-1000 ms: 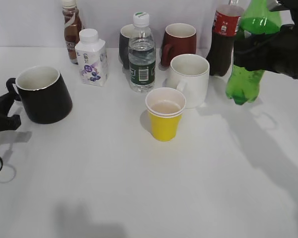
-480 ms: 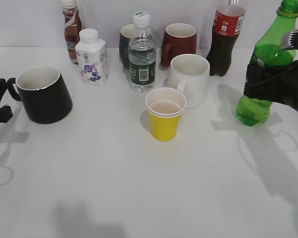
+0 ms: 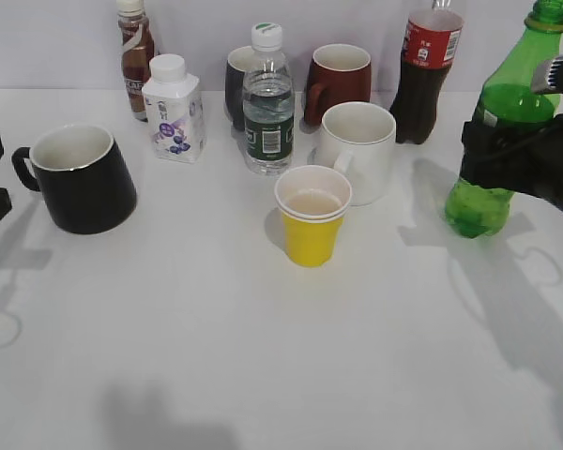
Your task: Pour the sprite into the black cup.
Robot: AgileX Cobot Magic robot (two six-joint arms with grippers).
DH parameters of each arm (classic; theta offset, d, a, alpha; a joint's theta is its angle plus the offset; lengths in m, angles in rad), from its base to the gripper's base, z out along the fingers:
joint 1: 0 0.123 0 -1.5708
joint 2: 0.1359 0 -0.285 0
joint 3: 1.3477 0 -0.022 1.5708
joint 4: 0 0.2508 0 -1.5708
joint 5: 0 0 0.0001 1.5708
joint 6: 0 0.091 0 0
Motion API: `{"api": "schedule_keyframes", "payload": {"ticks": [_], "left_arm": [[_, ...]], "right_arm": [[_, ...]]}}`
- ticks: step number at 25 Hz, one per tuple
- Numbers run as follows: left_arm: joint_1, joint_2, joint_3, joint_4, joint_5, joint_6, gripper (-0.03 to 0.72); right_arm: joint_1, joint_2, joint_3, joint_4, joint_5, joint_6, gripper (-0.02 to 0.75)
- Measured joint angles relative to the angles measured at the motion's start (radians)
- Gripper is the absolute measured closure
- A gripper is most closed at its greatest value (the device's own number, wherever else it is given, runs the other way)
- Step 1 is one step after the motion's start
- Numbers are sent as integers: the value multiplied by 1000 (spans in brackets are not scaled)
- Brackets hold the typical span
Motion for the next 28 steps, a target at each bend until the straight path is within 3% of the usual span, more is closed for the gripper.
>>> {"api": "schedule_keyframes", "payload": {"ticks": [7, 14, 18, 28], "left_arm": [[0, -88, 0, 1, 74, 0, 423], [0, -211, 0, 1, 167, 0, 423], [0, -375, -3, 1, 321, 0, 423], [0, -959, -304, 22, 1403, 0, 403]], "right_arm": [[0, 0, -4, -1, -30, 4, 122], [0, -28, -6, -4, -101, 5, 109], [0, -157, -69, -37, -4, -3, 109], [0, -585, -326, -61, 671, -80, 115]]}}
